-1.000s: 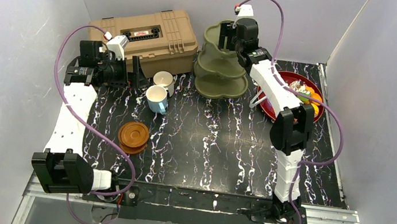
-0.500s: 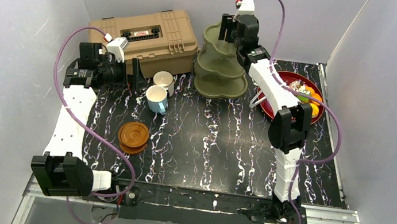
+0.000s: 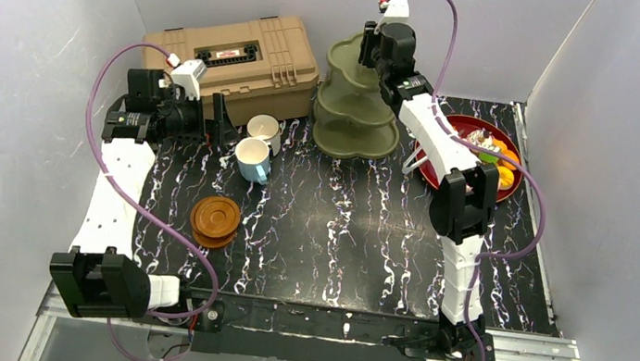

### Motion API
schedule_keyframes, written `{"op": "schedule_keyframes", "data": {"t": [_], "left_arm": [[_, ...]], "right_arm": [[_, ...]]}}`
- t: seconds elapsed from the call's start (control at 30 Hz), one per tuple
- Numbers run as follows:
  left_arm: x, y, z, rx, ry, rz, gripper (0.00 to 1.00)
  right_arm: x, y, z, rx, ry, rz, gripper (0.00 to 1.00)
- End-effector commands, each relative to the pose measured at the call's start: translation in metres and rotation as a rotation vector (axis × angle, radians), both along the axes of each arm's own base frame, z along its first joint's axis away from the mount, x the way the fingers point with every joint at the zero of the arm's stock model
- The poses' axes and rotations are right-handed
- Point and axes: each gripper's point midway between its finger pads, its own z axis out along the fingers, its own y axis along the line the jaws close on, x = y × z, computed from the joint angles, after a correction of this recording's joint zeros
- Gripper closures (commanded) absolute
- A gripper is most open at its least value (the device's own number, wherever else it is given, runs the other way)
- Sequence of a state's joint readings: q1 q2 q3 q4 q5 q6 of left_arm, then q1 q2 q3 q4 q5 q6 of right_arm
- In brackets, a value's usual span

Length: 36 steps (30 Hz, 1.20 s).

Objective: Serve the afternoon tea
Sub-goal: Move the desert table to the center of the board.

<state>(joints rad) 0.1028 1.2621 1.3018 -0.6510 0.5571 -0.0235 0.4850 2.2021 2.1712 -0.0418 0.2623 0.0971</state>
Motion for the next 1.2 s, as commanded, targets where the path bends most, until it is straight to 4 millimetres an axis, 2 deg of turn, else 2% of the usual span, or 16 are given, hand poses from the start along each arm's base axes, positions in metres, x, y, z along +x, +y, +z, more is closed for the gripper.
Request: {"op": "schedule_keyframes", "data": {"t": [0.0, 0.3, 0.53, 0.67, 0.93, 1.17], "left_arm": [[-0.005, -0.001, 0.015, -0.01, -0.039, 0.013, 0.01], [-0.008, 0.001, 0.024, -0.004, -0.075, 0.029, 0.01], [-0.013, -0.003, 0.024, -0.032, -0.072, 0.032, 0.01], [-0.014, -0.003, 0.028, -0.033, -0.086, 0.033, 0.01], [-0.016, -0.004, 0.029, -0.036, -0.089, 0.034, 0.01], [-0.018, -0.004, 0.03, -0.036, -0.097, 0.031, 0.01]], "right_arm": [[-0.015, 0.002, 0.042, 0.056, -0.046, 0.025, 0.98], [-0.072, 0.002, 0.071, 0.053, -0.065, 0.042, 0.99], [-0.108, 0.007, 0.076, 0.069, -0.079, 0.032, 0.99], [-0.123, 0.012, 0.072, 0.119, -0.069, 0.03, 0.99], [-0.15, 0.033, 0.085, 0.167, -0.109, -0.042, 0.99], [-0.159, 0.057, 0.09, 0.209, -0.138, -0.034, 0.99]]}}
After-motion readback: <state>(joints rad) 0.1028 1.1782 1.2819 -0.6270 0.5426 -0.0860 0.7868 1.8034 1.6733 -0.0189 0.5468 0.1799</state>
